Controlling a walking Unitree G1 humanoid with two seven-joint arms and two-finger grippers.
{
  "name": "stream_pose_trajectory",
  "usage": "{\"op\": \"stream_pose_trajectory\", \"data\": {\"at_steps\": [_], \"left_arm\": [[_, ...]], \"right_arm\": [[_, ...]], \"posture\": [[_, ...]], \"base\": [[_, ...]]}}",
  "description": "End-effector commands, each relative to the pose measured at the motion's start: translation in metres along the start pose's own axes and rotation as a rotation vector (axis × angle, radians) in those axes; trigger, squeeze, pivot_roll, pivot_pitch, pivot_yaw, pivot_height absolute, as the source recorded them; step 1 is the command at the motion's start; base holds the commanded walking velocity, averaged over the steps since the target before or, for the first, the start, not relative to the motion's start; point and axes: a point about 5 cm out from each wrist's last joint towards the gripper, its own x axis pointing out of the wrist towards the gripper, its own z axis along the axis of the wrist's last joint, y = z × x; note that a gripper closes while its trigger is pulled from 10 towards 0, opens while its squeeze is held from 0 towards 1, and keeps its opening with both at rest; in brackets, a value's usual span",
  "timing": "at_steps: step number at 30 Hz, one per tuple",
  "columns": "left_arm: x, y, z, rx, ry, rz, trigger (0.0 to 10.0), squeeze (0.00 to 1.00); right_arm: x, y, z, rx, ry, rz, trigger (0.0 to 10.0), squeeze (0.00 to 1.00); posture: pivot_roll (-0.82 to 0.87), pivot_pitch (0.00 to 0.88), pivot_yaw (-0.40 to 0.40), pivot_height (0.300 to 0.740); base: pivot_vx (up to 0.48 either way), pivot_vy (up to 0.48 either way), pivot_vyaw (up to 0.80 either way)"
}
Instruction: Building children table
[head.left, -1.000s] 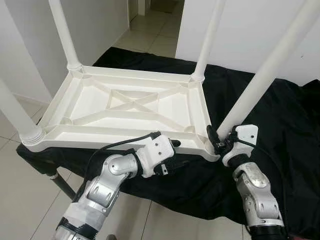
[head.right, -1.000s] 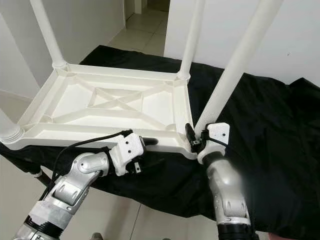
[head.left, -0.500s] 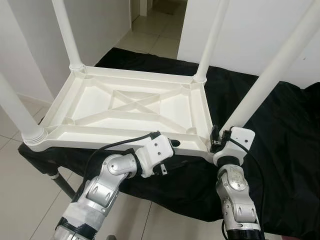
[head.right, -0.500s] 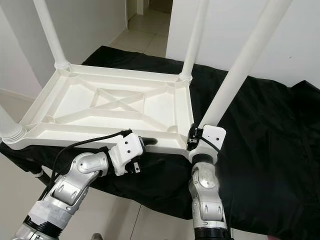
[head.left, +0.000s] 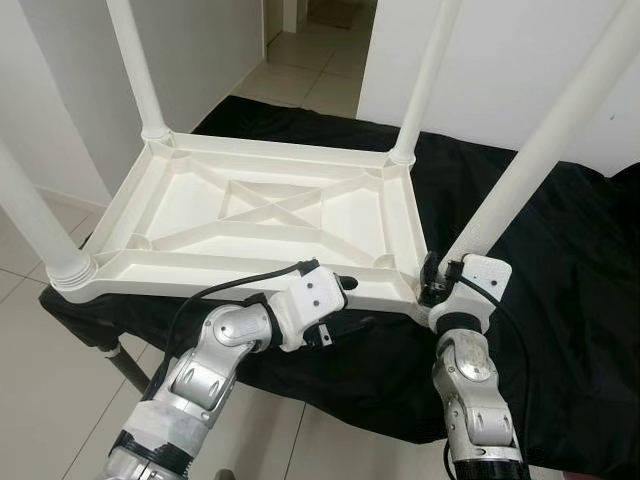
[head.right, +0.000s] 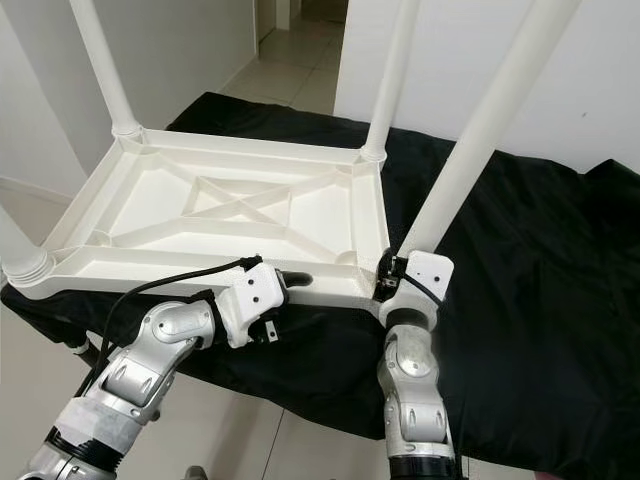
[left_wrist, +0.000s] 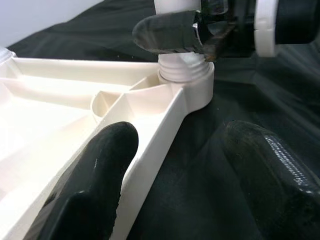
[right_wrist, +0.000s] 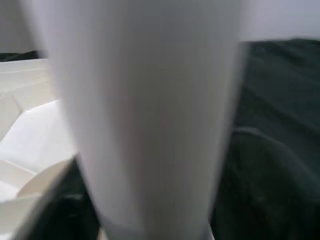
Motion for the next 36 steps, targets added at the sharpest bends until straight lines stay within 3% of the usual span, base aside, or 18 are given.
{"op": "stream_pose_trajectory", "data": {"at_steps": [1, 10, 12, 13, 15, 20, 25, 27, 36], "left_arm": [[0.0, 0.0, 0.002, -0.005, -0.006, 0.037, 10.0, 0.0], [-0.001, -0.001, 0.001, -0.008, -0.003, 0.034, 10.0, 0.0], [-0.001, -0.001, 0.001, -0.007, -0.003, 0.033, 10.0, 0.0], [-0.001, -0.002, 0.001, -0.006, -0.002, 0.032, 10.0, 0.0], [-0.002, -0.002, 0.002, -0.002, -0.003, 0.032, 10.0, 0.0], [-0.002, 0.001, 0.004, 0.025, -0.02, 0.063, 10.0, 0.0], [-0.001, 0.003, 0.009, 0.029, -0.061, 0.144, 10.0, 0.0], [-0.003, 0.008, 0.008, 0.034, -0.075, 0.232, 10.0, 0.0], [-0.006, 0.018, 0.009, 0.023, -0.102, 0.32, 10.0, 0.0]], "right_arm": [[-0.001, -0.003, 0.003, 0.059, -0.004, 0.038, 10.0, 1.0], [0.001, -0.015, 0.01, 0.035, -0.008, 0.202, 10.0, 1.0], [0.001, -0.019, 0.01, 0.02, -0.006, 0.236, 10.0, 0.96], [0.001, -0.023, 0.009, -0.008, -0.003, 0.304, 10.0, 0.0], [0.001, -0.027, 0.008, -0.039, -0.001, 0.388, 10.0, 0.0], [0.005, -0.029, 0.011, -0.014, -0.024, 0.405, 10.0, 0.0], [0.004, -0.023, 0.008, -0.024, -0.045, 0.459, 10.0, 0.0], [0.001, -0.018, 0.003, -0.039, -0.049, 0.501, 10.0, 0.0], [0.002, -0.022, -0.002, -0.07, -0.046, 0.558, 10.0, 0.0]], "posture": [[0.0, 0.086, -0.041, 0.74], [0.0, 0.093, -0.041, 0.74], [0.0, 0.093, -0.041, 0.74], [0.0, 0.092, -0.041, 0.74], [0.0, 0.091, -0.043, 0.74], [0.0, 0.089, -0.045, 0.74], [0.03, 0.079, -0.07, 0.74], [0.03, 0.074, -0.07, 0.74], [0.01, 0.065, -0.063, 0.74]], "base": [[0.0, 0.0, 0.0], [0.0, 0.0, 0.0], [0.0, 0.0, 0.0], [0.0, 0.0, 0.0], [0.0, 0.0, 0.0], [0.0, 0.0, 0.0], [0.0, 0.0, 0.0], [0.0, 0.0, 0.0], [0.0, 0.0, 0.0]]}}
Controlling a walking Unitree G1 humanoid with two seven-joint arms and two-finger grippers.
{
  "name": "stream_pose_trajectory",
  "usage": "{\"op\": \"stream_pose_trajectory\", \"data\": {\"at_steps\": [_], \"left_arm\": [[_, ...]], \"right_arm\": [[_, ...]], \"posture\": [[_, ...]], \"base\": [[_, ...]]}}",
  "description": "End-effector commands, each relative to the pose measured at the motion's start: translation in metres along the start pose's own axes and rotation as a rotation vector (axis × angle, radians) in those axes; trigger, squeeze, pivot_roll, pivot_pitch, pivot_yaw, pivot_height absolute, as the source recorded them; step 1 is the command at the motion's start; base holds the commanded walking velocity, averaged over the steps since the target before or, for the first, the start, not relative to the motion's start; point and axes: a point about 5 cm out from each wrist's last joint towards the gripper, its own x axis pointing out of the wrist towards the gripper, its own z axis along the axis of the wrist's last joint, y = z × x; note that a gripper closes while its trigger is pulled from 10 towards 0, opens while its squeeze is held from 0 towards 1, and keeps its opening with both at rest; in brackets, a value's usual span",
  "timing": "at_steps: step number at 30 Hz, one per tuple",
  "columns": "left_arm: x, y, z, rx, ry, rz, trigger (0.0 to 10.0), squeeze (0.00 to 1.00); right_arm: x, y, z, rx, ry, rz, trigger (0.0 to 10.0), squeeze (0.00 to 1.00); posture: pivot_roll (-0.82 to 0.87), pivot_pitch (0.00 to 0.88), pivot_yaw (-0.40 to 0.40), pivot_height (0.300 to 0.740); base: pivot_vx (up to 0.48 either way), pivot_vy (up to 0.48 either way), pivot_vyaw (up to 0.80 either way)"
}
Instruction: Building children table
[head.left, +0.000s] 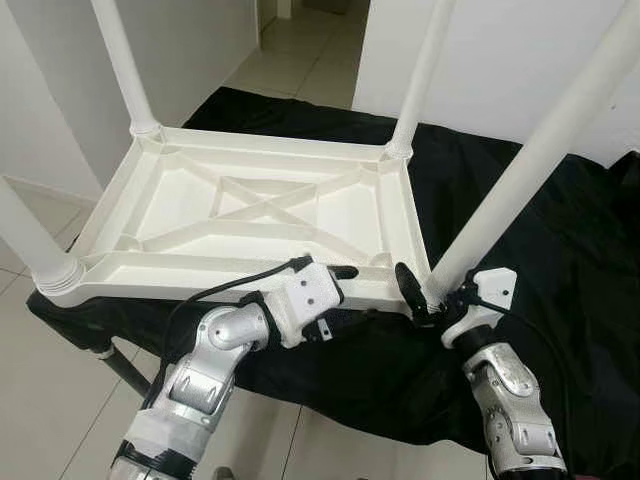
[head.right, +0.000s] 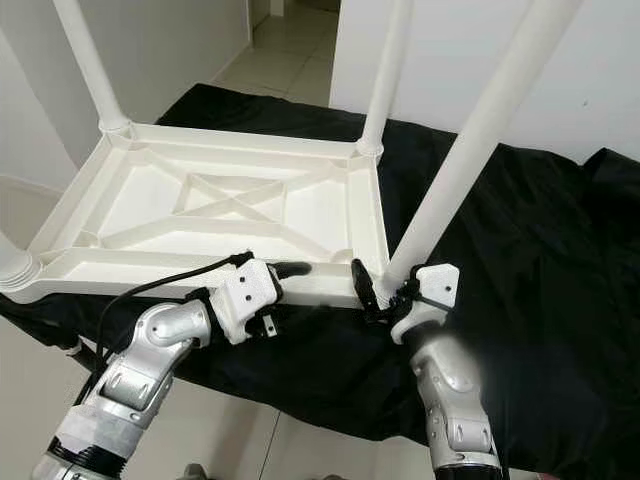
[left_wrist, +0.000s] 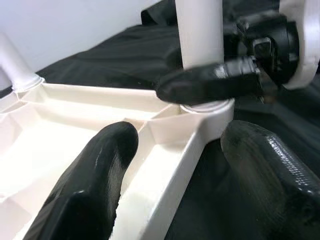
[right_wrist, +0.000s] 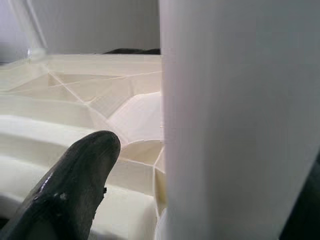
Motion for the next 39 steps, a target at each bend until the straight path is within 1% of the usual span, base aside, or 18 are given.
{"op": "stream_pose_trajectory", "data": {"at_steps": [1, 2, 3, 4, 5, 6, 9, 14, 18, 19, 20, 21, 25, 29, 33, 34, 35, 39], "left_arm": [[-0.001, 0.012, -0.003, -0.011, 0.003, 0.235, 10.0, 0.0], [-0.001, 0.011, -0.003, -0.006, 0.002, 0.224, 10.0, 0.0], [0.0, 0.007, -0.003, -0.007, -0.001, 0.179, 10.0, 0.0], [0.0, 0.007, -0.003, -0.007, -0.001, 0.179, 10.0, 0.0], [0.001, 0.004, -0.002, -0.006, -0.01, 0.138, 10.0, 0.0], [0.001, 0.004, -0.002, -0.006, -0.01, 0.138, 10.0, 0.0], [0.002, -0.007, -0.001, -0.033, 0.001, 0.02, 10.0, 0.0], [0.001, -0.015, 0.001, -0.063, 0.012, -0.058, 10.0, 0.0], [0.002, -0.016, 0.001, -0.067, 0.015, -0.066, 10.0, 0.0], [0.002, -0.017, 0.001, -0.076, 0.02, -0.066, 10.0, 0.0], [0.002, -0.017, 0.001, -0.076, 0.02, -0.066, 10.0, 0.0], [0.002, -0.017, 0.001, -0.084, 0.025, -0.069, 10.0, 0.0], [0.003, -0.019, 0.0, -0.09, 0.034, -0.074, 10.0, 0.0], [0.002, -0.023, -0.002, -0.063, 0.057, -0.08, 10.0, 0.0], [0.002, -0.024, -0.003, -0.06, 0.064, -0.079, 10.0, 0.0], [0.002, -0.023, -0.003, -0.062, 0.066, -0.077, 10.0, 0.0], [0.002, -0.023, -0.003, -0.064, 0.068, -0.076, 10.0, 0.0], [0.003, -0.023, -0.004, -0.063, 0.07, -0.071, 10.0, 0.0]], "right_arm": [[-0.002, -0.004, -0.002, -0.029, 0.009, 0.027, 10.0, 0.0], [-0.002, -0.006, -0.002, -0.051, 0.01, 0.048, 10.0, 0.0], [-0.001, -0.01, -0.002, -0.06, 0.013, 0.067, 10.0, 0.0], [-0.001, -0.01, -0.002, -0.06, 0.013, 0.067, 10.0, 0.0], [0.0, -0.012, -0.003, -0.071, 0.017, 0.08, 10.0, 0.0], [0.0, -0.012, -0.003, -0.071, 0.017, 0.08, 10.0, 0.0], [0.005, -0.015, -0.002, -0.106, 0.03, 0.152, 10.0, 0.0], [0.011, -0.018, -0.001, -0.129, 0.045, 0.211, 10.0, 0.0], [0.013, -0.02, 0.0, -0.138, 0.05, 0.248, 10.0, 0.0], [0.013, -0.021, 0.0, -0.142, 0.055, 0.266, 4.5, 0.0], [0.013, -0.021, 0.0, -0.142, 0.055, 0.266, 4.5, 0.0], [0.013, -0.024, -0.001, -0.148, 0.064, 0.281, 0.0, 0.0], [0.012, -0.027, -0.003, -0.153, 0.078, 0.299, 0.0, 0.0], [0.011, -0.029, -0.007, -0.16, 0.095, 0.309, 0.0, 0.0], [0.009, -0.03, -0.01, -0.151, 0.112, 0.301, 0.0, 0.0], [0.009, -0.03, -0.012, -0.137, 0.128, 0.287, 3.5, 0.0], [0.009, -0.03, -0.013, -0.11, 0.133, 0.269, 10.0, 0.0], [0.011, -0.029, -0.011, -0.081, 0.123, 0.209, 10.0, 0.0]], "posture": [[0.0, 0.063, -0.058, 0.74], [0.0, 0.063, -0.058, 0.74], [0.0, 0.06, -0.06, 0.74], [0.0, 0.06, -0.06, 0.74], [0.0, 0.059, -0.06, 0.74], [0.0, 0.059, -0.06, 0.74], [-0.01, 0.057, -0.04, 0.74], [-0.01, 0.057, -0.034, 0.74], [-0.01, 0.057, -0.031, 0.74], [-0.01, 0.056, -0.031, 0.74], [-0.01, 0.056, -0.031, 0.74], [-0.01, 0.056, -0.031, 0.74], [0.0, 0.055, -0.035, 0.74], [0.0, 0.048, -0.04, 0.74], [0.0, 0.044, -0.047, 0.74], [0.0, 0.044, -0.047, 0.74], [0.0, 0.038, -0.055, 0.74], [0.0, 0.035, -0.061, 0.74]], "base": [[0.0, 0.0, 0.0], [0.0, 0.0, 0.0], [0.0, 0.0, 0.0], [0.0, 0.0, 0.0], [0.0, 0.0, 0.0], [0.0, 0.0, 0.0], [0.0, 0.0, 0.0], [0.0, 0.0, 0.0], [0.0, 0.0, 0.0], [0.0, 0.0, 0.0], [0.0, 0.0, 0.0], [0.0, 0.0, 0.0], [0.0, 0.0, 0.0], [0.0, 0.0, 0.0], [0.0, 0.0, 0.0], [0.0, 0.0, 0.0], [0.0, 0.0, 0.0], [0.0, 0.0, 0.0]]}}
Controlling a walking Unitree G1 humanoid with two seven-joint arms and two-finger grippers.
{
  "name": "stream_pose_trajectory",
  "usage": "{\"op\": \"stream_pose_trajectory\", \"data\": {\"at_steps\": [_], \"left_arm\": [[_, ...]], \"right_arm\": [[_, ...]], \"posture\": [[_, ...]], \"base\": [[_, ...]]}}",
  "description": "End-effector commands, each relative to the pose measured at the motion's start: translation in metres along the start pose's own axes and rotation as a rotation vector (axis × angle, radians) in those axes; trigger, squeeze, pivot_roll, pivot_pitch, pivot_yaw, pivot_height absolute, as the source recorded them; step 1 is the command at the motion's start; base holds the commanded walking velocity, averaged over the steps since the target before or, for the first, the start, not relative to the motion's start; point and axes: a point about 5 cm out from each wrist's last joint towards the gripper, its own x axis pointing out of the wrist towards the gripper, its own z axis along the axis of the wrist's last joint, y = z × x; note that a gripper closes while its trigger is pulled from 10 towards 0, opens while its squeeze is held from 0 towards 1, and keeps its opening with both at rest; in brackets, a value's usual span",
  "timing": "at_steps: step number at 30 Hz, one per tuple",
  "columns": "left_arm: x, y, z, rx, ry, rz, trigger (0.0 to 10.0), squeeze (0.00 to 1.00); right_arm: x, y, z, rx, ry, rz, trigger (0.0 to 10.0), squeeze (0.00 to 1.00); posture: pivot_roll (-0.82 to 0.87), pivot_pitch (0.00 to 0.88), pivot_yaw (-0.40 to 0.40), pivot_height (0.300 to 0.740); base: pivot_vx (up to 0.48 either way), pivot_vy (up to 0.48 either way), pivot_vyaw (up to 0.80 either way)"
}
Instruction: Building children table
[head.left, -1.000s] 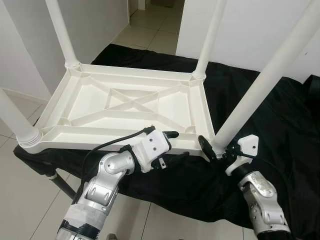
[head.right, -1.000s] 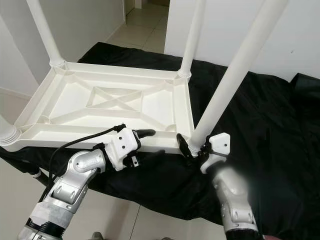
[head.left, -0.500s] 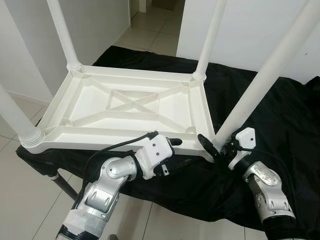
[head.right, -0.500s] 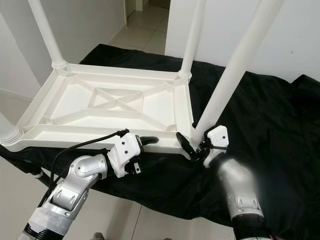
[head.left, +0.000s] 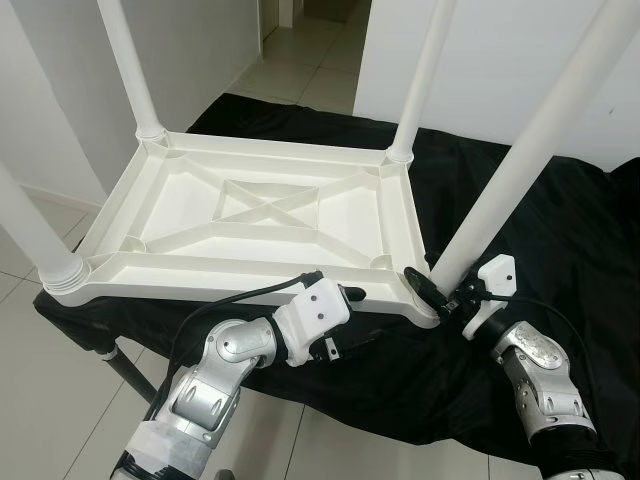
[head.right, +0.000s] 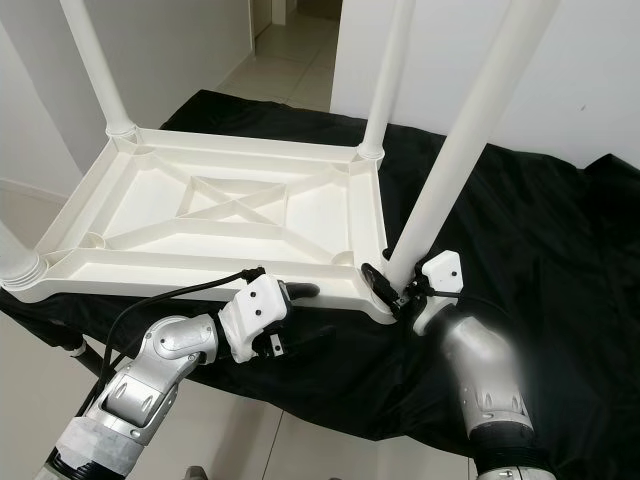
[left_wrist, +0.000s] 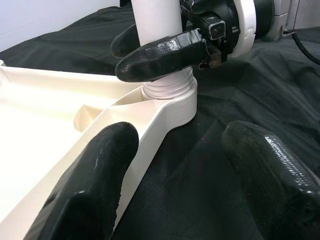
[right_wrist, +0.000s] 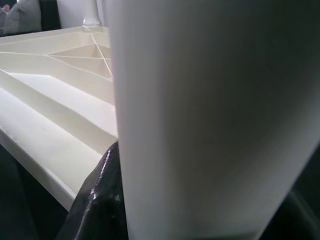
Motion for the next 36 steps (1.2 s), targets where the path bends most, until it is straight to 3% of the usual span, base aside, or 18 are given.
{"op": "stream_pose_trajectory", "data": {"at_steps": [1, 8, 12, 17, 25, 26, 27, 28, 36], "left_arm": [[0.0, -0.002, 0.0, 0.008, 0.007, 0.016, 10.0, 0.0], [-0.001, -0.001, -0.002, 0.01, 0.015, 0.039, 10.0, 0.0], [-0.002, -0.001, -0.002, 0.009, 0.016, 0.039, 10.0, 0.0], [-0.005, 0.001, -0.003, 0.01, 0.026, 0.045, 10.0, 0.0], [-0.006, 0.003, -0.004, 0.014, 0.031, 0.048, 10.0, 0.0], [-0.006, 0.004, -0.004, 0.015, 0.032, 0.05, 10.0, 0.0], [-0.006, 0.004, -0.004, 0.015, 0.032, 0.05, 10.0, 0.0], [-0.007, 0.006, -0.003, 0.016, 0.032, 0.055, 10.0, 0.0], [-0.008, 0.007, -0.003, 0.017, 0.033, 0.057, 10.0, 0.0]], "right_arm": [[-0.003, 0.003, -0.007, 0.032, 0.033, -0.049, 10.0, 0.0], [0.002, 0.008, -0.003, 0.017, 0.034, -0.231, 10.0, 0.0], [0.003, 0.011, -0.002, 0.03, 0.031, -0.268, 10.0, 0.0], [0.004, 0.033, 0.001, 0.113, 0.034, -0.46, 10.0, 0.0], [0.005, 0.045, 0.001, 0.141, 0.063, -0.638, 10.0, 0.0], [0.005, 0.048, 0.001, 0.149, 0.07, -0.713, 10.0, 0.0], [0.005, 0.048, 0.001, 0.149, 0.07, -0.713, 10.0, 0.0], [0.008, 0.055, 0.003, 0.178, 0.067, -0.809, 10.0, 0.0], [0.014, 0.064, 0.011, 0.192, 0.038, -0.763, 10.0, 0.0]], "posture": [[0.0, 0.035, -0.061, 0.74], [0.0, 0.036, -0.069, 0.74], [0.01, 0.039, -0.071, 0.74], [0.01, 0.052, -0.072, 0.74], [0.01, 0.062, -0.077, 0.74], [0.01, 0.065, -0.077, 0.74], [0.01, 0.065, -0.077, 0.74], [0.01, 0.07, -0.075, 0.74], [0.01, 0.077, -0.071, 0.74]], "base": [[0.0, 0.0, 0.0], [0.0, 0.0, 0.0], [0.0, 0.0, 0.0], [0.0, 0.0, 0.0], [0.0, 0.0, 0.0], [0.0, 0.0, 0.0], [0.0, 0.0, 0.0], [0.0, 0.0, 0.0], [0.0, 0.0, 0.0]]}}
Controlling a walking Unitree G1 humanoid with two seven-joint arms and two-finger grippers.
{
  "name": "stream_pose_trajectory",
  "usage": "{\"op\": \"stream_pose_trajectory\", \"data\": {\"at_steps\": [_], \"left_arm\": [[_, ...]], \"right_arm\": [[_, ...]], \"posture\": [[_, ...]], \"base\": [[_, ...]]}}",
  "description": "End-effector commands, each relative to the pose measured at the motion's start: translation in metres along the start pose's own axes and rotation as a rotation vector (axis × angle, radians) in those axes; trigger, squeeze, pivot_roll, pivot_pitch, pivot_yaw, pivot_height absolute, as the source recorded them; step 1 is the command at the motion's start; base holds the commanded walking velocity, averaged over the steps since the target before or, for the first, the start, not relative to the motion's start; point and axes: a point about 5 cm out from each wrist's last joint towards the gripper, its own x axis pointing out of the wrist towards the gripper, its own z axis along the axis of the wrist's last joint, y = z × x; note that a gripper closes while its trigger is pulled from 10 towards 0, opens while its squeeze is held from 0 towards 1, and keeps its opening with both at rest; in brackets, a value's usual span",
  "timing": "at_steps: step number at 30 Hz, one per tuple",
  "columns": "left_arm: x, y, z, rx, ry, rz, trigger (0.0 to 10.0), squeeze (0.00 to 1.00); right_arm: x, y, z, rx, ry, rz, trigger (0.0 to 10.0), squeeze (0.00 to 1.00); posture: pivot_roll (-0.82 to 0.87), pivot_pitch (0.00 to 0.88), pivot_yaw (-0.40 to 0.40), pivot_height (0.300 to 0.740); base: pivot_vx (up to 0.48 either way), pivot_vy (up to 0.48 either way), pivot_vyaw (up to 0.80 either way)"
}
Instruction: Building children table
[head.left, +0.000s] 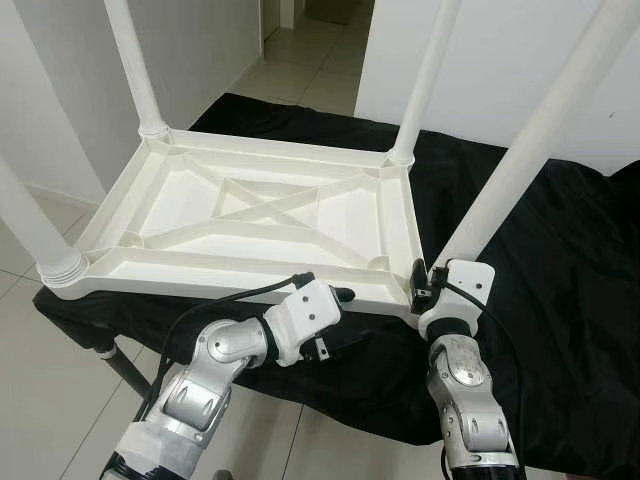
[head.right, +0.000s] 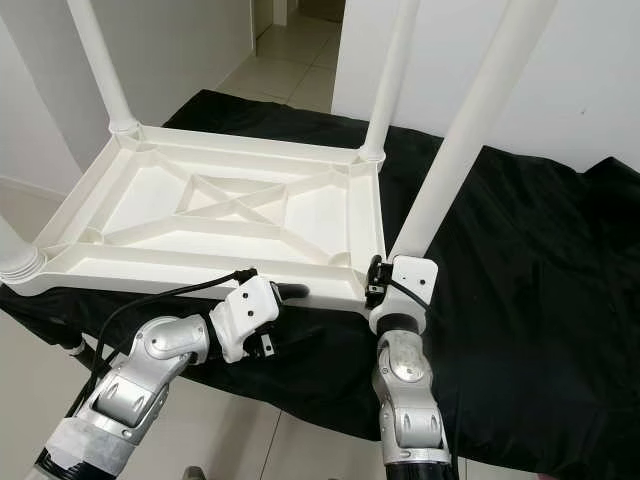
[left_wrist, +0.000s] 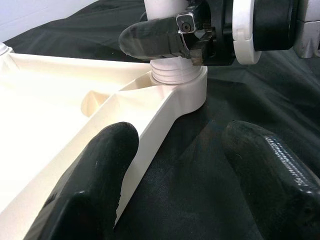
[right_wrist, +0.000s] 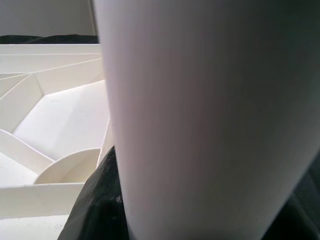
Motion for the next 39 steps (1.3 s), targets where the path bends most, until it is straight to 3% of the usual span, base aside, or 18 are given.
{"op": "stream_pose_trajectory", "data": {"at_steps": [1, 2, 4, 5, 6, 7, 17, 18, 19, 20, 27, 31, 34, 39], "left_arm": [[0.0, 0.004, 0.003, 0.003, -0.006, 0.046, 10.0, 0.0], [0.0, 0.005, 0.003, 0.004, -0.005, 0.048, 10.0, 0.0], [-0.001, 0.006, 0.003, 0.005, -0.005, 0.051, 10.0, 0.0], [-0.001, 0.007, 0.003, 0.006, -0.005, 0.053, 10.0, 0.0], [-0.001, 0.007, 0.003, 0.006, -0.005, 0.053, 10.0, 0.0], [-0.001, 0.007, 0.003, 0.006, -0.005, 0.054, 10.0, 0.0], [0.0, 0.007, 0.004, 0.008, -0.008, 0.06, 10.0, 0.0], [-0.001, 0.007, 0.004, 0.009, -0.008, 0.06, 10.0, 0.0], [-0.001, 0.007, 0.004, 0.009, -0.008, 0.06, 10.0, 0.0], [-0.001, 0.007, 0.004, 0.009, -0.007, 0.06, 10.0, 0.0], [-0.001, 0.008, 0.004, 0.009, -0.006, 0.056, 10.0, 0.0], [-0.001, 0.008, 0.004, 0.009, -0.006, 0.056, 10.0, 0.0], [0.0, 0.008, 0.004, 0.013, -0.004, 0.046, 10.0, 0.0], [0.001, 0.008, 0.003, 0.025, 0.001, 0.04, 10.0, 0.0]], "right_arm": [[-0.005, 0.005, -0.001, 0.041, 0.02, 0.001, 10.0, 0.0], [-0.005, 0.005, -0.001, 0.035, 0.02, 0.005, 10.0, 0.1], [-0.005, 0.005, -0.001, 0.03, 0.02, 0.006, 10.0, 0.1], [-0.005, 0.005, 0.001, 0.049, 0.006, 0.013, 10.0, 0.45], [-0.005, 0.005, 0.001, 0.049, 0.006, 0.013, 10.0, 0.45], [-0.004, 0.005, 0.004, 0.052, -0.016, 0.021, 10.0, 1.0], [-0.003, -0.011, 0.009, 0.06, -0.061, 0.032, 10.0, 1.0], [-0.003, -0.012, 0.007, 0.054, -0.063, 0.07, 10.0, 0.07], [-0.003, -0.012, 0.007, 0.054, -0.063, 0.07, 10.0, 0.07], [-0.004, -0.016, 0.005, 0.059, -0.07, 0.139, 10.0, 0.0], [-0.002, -0.022, 0.005, 0.048, -0.075, 0.338, 10.0, 0.0], [-0.002, -0.022, 0.005, 0.048, -0.075, 0.338, 10.0, 0.0], [0.005, -0.026, 0.006, -0.037, -0.059, 0.562, 10.0, 0.0], [0.012, -0.029, 0.003, -0.081, -0.02, 0.71, 10.0, 0.0]], "posture": [[0.01, 0.08, -0.069, 0.74], [0.01, 0.082, -0.068, 0.74], [0.01, 0.082, -0.068, 0.74], [0.01, 0.082, -0.066, 0.74], [0.01, 0.082, -0.066, 0.74], [0.01, 0.083, -0.067, 0.74], [0.01, 0.084, -0.067, 0.74], [0.01, 0.084, -0.067, 0.74], [0.01, 0.084, -0.067, 0.74], [0.01, 0.084, -0.065, 0.74], [0.01, 0.086, -0.053, 0.74], [0.01, 0.086, -0.053, 0.74], [0.0, 0.082, -0.048, 0.74], [0.01, 0.076, -0.046, 0.74]], "base": [[0.0, 0.0, 0.0], [0.0, 0.0, 0.0], [0.0, 0.0, 0.0], [0.0, 0.0, 0.0], [0.0, 0.0, 0.0], [0.0, 0.0, 0.0], [0.0, 0.0, 0.0], [0.0, 0.0, 0.0], [0.0, 0.0, 0.0], [0.0, 0.0, 0.0], [0.0, 0.0, 0.0], [0.0, 0.0, 0.0], [0.0, 0.0, 0.0], [0.0, 0.0, 0.0]]}}
